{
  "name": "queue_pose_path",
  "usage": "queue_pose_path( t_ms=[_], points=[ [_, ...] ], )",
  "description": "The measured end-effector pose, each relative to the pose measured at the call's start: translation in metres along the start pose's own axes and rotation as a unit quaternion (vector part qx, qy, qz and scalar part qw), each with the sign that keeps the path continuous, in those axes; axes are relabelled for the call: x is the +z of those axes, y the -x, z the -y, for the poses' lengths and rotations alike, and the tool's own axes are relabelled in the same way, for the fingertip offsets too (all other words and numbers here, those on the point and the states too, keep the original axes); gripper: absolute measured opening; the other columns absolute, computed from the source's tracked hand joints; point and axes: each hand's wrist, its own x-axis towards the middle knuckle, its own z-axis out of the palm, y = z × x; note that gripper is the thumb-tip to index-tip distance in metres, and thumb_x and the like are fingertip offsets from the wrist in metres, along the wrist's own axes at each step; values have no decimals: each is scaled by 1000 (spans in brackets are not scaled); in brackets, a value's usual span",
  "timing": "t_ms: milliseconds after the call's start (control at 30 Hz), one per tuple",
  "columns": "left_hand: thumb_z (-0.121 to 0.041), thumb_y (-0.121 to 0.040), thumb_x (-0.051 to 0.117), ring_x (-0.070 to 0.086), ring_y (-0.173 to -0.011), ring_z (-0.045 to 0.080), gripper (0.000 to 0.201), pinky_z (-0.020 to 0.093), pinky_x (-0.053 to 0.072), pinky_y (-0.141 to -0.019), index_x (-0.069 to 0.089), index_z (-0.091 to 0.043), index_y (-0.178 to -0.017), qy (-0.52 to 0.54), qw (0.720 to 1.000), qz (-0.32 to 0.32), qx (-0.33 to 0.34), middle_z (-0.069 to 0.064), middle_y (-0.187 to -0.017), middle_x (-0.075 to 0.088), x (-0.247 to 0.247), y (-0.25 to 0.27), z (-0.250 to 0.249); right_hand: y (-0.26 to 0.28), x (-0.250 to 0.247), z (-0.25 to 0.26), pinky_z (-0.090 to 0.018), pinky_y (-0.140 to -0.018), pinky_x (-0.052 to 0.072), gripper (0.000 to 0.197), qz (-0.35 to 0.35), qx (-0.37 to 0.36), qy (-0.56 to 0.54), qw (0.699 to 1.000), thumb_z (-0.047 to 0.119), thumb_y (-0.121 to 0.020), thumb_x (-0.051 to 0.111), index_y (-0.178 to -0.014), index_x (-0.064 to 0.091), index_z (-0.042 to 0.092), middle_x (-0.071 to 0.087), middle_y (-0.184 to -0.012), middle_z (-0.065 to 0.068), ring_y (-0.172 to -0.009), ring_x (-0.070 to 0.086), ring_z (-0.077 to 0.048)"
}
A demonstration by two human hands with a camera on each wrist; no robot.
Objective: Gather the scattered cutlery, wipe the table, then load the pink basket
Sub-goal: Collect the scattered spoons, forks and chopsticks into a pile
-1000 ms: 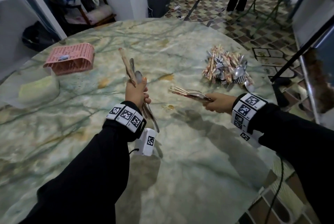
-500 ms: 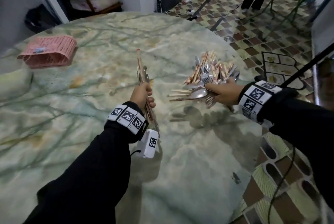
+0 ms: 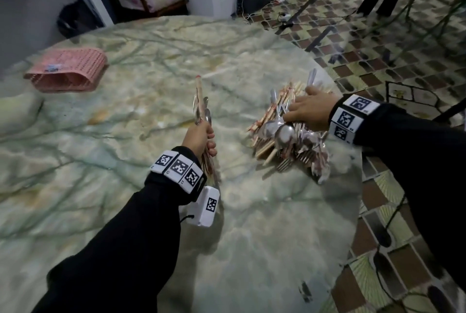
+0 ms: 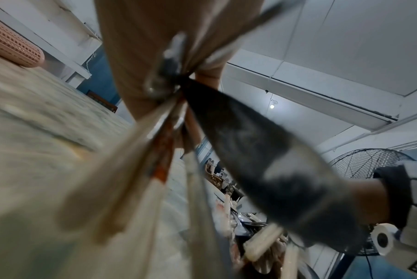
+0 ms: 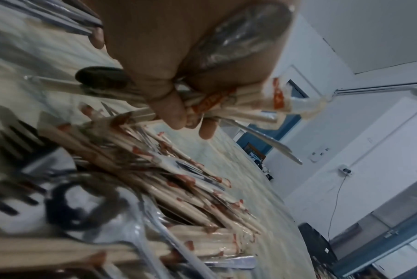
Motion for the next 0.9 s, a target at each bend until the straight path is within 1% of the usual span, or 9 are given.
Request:
queue_pose_path(
  t_ms=[100,167,333,433,533,633,700,800,900],
  points=[
    [-1,-86,29,27,-31,6,16,11,24,-36,34,-12,-77,-13,1000,-14,0,1,-63,28,7,-4,0,-14,8,-8,-39,-101,27,40,6,4,7,1000,21,-92,48,-130,40,34,52,-125,10,-117,47,-16],
    [0,-86,30,27,-30,6,17,11,25,-36,33,-12,-75,-19,1000,-23,0,2,-64,29,10,-7,3,-23,14,-11,-41,-105,25,43,17,13,1,1000,23,-92,50,-133,38,32,49,-129,9,-122,45,-16],
    [2,-87,31,27,-30,6,21,12,24,-36,31,-12,-72,-50,999,-14,1,3,-62,30,19,-13,11,-36,25,-12,-45,-110,18,43,22,35,-6,999,19,-92,48,-133,37,28,42,-136,4,-129,38,-17],
    [2,-88,31,27,-30,6,22,12,24,-36,32,-12,-71,-61,998,-10,0,3,-61,30,23,-17,14,-37,26,-13,-48,-112,13,46,21,47,-11,999,18,-92,48,-136,35,27,35,-142,0,-135,29,-20],
    [1,-86,35,29,-35,8,18,15,26,-35,34,-12,-74,-85,996,-6,0,3,-64,33,27,-20,17,-36,29,-14,-51,-113,11,51,2,59,-23,998,16,-90,50,-137,34,28,27,-147,-4,-138,24,-22],
    [2,-83,41,32,-44,13,15,20,29,-38,39,-11,-76,-136,991,-8,6,4,-66,36,32,-23,16,-32,34,-15,-49,-112,13,57,-14,80,-42,996,18,-90,52,-140,31,33,19,-152,-4,-139,20,-22],
    [3,-80,45,31,-44,13,17,20,29,-39,39,-11,-72,-155,988,-5,11,3,-63,35,35,-26,17,-30,39,-16,-47,-110,17,61,-23,92,-49,994,20,-89,54,-141,28,37,16,-153,-2,-138,22,-22],
    [6,-79,52,34,-44,13,19,17,30,-36,47,-9,-70,-183,983,-1,25,3,-61,41,38,-30,18,-27,42,-15,-42,-105,25,68,-34,110,-77,990,19,-85,59,-142,27,40,16,-152,-2,-133,27,-24],
    [5,-81,56,36,-44,14,19,18,32,-36,53,-9,-69,-204,978,-13,40,4,-60,45,43,-38,15,-26,43,-13,-37,-101,31,60,-41,129,-123,983,19,-89,55,-141,31,39,23,-149,-4,-130,30,-25]
  ],
)
